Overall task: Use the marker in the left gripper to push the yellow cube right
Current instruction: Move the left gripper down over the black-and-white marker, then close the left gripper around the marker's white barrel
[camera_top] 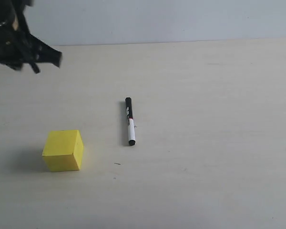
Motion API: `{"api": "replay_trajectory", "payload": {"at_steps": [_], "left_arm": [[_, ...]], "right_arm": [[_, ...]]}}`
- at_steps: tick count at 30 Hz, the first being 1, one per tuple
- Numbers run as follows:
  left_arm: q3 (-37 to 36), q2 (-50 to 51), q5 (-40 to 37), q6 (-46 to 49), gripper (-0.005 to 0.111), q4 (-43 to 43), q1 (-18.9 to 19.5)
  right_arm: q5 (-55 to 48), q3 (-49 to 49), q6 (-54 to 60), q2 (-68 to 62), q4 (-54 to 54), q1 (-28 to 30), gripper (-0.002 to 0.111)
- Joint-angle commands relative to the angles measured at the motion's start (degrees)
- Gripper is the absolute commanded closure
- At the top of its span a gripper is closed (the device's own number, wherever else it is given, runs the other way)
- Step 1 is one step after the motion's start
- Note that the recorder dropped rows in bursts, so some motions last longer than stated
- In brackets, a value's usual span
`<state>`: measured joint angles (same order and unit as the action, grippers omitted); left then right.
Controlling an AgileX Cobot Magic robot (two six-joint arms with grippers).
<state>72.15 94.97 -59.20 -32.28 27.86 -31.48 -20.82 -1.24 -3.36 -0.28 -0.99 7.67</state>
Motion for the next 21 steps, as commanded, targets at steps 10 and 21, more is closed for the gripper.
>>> {"api": "replay_trajectory", "payload": {"at_steps": [10,21], "left_arm": [[8.8,12.5,-5.4,-4.1,0.107,-18.9,-14.3],[18.6,26.8,-4.3,-8.9,0.100,-26.3,-15.0]], "right_arm": [[0.3,0.2,0.3,0.3,0.0,0.0,0.108],[0.3,0.2,0.3,0.3,0.4,0.0,0.108]]}}
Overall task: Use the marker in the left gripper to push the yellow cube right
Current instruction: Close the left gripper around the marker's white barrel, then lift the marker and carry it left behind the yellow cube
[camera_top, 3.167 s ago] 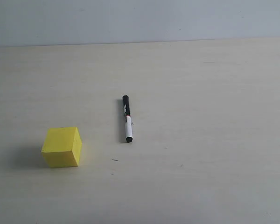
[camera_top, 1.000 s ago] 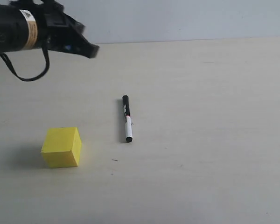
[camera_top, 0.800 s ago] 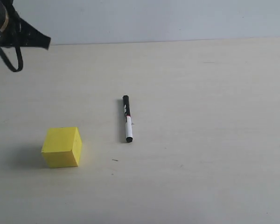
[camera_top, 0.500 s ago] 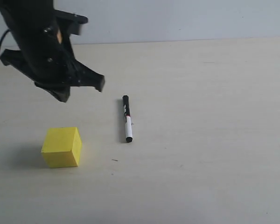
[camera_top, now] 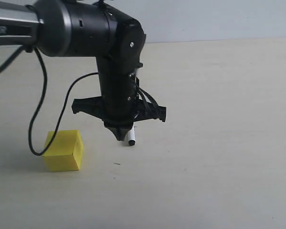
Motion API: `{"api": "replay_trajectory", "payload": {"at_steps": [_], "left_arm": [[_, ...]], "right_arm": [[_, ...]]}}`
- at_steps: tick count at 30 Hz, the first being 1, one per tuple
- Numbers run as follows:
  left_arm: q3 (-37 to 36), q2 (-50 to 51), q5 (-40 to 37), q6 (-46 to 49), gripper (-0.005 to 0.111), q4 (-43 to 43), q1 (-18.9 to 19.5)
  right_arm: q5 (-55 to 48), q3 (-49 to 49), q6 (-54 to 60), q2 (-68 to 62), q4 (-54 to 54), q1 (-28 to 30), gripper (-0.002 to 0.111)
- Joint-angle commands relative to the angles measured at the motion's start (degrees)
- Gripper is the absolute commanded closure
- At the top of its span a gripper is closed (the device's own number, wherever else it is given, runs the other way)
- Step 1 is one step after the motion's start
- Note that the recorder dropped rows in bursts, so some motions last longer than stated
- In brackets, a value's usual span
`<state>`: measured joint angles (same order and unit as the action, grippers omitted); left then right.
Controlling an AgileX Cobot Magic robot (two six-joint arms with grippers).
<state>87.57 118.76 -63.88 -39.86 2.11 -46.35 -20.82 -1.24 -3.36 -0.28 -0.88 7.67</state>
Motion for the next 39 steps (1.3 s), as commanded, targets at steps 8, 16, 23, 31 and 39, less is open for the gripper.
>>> {"api": "replay_trajectory", "payload": {"at_steps": [8,16,23,31,39], "left_arm": [[5.8,5.0,5.0,-2.7,0.058,-0.7,0.1],[5.8,7.0,5.5,-4.1,0.062,0.2,3.4],[5.8,9.1,10.5,-2.3,0.062,0.3,4.1],[5.8,10.1,10.0,-2.4,0.067,0.3,4.1],[5.8,10.6,9.1,-1.4,0.103,0.2,4.1]], "right_arm": [[0.3,0.2,0.3,0.3,0.3,0.0,0.108],[0.2,0.2,0.3,0.3,0.3,0.0,0.108],[0.2,0.2,0.3,0.3,0.5,0.0,0.108],[0.2,0.2,0.3,0.3,0.5,0.0,0.108],[0.2,0.2,0.3,0.3,0.5,0.0,0.108]]}}
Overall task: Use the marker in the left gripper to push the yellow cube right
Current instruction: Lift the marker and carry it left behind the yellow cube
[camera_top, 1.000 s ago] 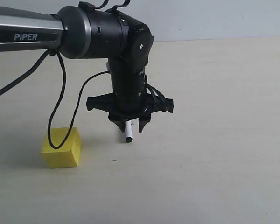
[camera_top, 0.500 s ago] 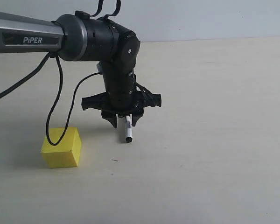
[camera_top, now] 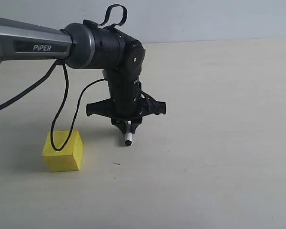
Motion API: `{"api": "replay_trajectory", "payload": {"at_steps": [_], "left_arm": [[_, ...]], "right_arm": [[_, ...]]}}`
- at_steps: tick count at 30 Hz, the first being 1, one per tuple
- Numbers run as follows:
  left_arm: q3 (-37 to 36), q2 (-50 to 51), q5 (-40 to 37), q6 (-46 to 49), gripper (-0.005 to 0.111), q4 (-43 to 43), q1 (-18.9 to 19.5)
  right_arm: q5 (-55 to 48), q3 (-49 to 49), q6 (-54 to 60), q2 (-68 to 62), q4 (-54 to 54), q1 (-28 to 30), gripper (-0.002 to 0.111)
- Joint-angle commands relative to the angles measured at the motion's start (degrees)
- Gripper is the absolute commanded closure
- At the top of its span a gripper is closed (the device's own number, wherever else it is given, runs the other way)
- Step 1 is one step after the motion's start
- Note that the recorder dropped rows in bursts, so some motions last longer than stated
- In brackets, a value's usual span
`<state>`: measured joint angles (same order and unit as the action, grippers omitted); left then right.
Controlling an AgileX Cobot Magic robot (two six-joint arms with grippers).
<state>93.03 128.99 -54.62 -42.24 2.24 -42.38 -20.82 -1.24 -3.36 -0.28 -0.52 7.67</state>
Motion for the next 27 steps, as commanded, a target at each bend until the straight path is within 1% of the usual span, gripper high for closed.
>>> {"api": "replay_trajectory", "payload": {"at_steps": [1,4,7,10,13,15,18,19,21,24,26,27], "left_arm": [[0.4,0.3,-0.3,2.5,0.107,0.0,0.1],[0.8,-0.8,-1.5,5.7,0.107,0.1,0.2],[2.6,-4.1,-4.6,11.8,0.107,0.5,0.9],[3.8,-9.8,-8.0,17.4,0.107,1.8,1.2],[3.0,-17.6,-11.4,22.7,0.107,4.4,1.1],[0.3,-22.6,-15.0,24.3,0.107,8.2,1.1],[-7.1,-30.9,-15.3,24.5,0.107,17.3,1.5],[-10.6,-34.1,-15.3,24.5,0.107,19.8,2.2],[-17.3,-40.7,-15.3,25.6,0.107,21.2,4.2],[-27.8,-49.0,-15.3,28.4,0.107,21.0,10.1],[-33.7,-53.4,-15.3,31.9,0.107,21.9,16.2],[-38.3,-56.0,-15.3,39.6,0.107,22.0,22.3]], "right_arm": [[0.2,0.2,0.3,0.3,0.1,0.0,0.108],[0.2,0.2,0.3,0.3,0.1,0.0,0.108],[0.2,0.2,0.3,0.3,0.1,0.0,0.108],[0.2,0.2,0.3,0.3,0.1,0.0,0.108],[0.2,0.2,0.3,0.3,0.1,0.0,0.108],[0.2,0.2,0.3,0.3,0.1,0.0,0.108],[0.2,0.2,0.3,0.3,0.1,0.0,0.108],[0.2,0.2,0.3,0.3,0.1,0.0,0.108],[0.2,0.2,0.3,0.3,0.1,0.0,0.108],[0.2,0.2,0.3,0.3,0.1,0.0,0.108],[0.2,0.2,0.3,0.3,0.1,0.0,0.108],[0.2,0.2,0.3,0.3,0.1,0.0,0.108]]}}
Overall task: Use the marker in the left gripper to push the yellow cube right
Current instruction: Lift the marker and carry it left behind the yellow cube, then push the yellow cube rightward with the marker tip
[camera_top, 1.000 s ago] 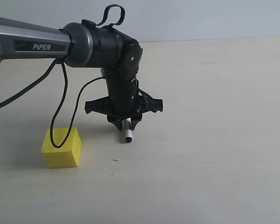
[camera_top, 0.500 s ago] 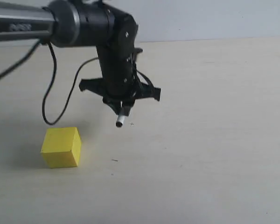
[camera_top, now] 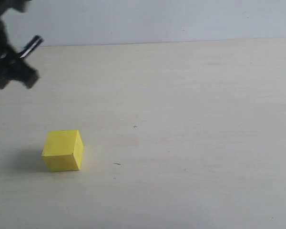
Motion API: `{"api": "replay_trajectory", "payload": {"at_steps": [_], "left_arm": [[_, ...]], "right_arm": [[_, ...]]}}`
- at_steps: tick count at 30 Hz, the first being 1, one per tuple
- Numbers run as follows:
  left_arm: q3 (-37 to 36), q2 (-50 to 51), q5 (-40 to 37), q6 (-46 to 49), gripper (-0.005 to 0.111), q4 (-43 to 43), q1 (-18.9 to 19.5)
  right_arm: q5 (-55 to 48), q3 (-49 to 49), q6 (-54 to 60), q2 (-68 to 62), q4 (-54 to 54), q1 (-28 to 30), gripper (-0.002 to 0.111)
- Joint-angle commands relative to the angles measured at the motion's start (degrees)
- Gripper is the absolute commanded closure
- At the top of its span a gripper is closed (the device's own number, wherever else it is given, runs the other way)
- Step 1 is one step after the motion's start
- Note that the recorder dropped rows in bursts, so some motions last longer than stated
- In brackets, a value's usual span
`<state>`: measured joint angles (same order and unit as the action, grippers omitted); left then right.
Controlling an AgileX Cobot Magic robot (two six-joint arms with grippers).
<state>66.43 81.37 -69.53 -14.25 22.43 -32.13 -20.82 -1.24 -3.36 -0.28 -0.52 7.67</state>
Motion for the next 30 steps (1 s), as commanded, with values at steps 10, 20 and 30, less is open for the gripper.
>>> {"api": "replay_trajectory", "payload": {"at_steps": [10,20,30], "left_arm": [[-25.3,-2.9,23.4,79.8,0.107,-5.6,29.3],[-25.2,11.6,33.8,90.4,0.107,-7.4,29.3],[-24.1,13.7,36.8,96.2,0.107,-18.8,20.5]], "right_arm": [[0.2,0.2,0.3,0.3,0.1,0.0,0.108],[0.2,0.2,0.3,0.3,0.1,0.0,0.108],[0.2,0.2,0.3,0.3,0.1,0.0,0.108]]}}
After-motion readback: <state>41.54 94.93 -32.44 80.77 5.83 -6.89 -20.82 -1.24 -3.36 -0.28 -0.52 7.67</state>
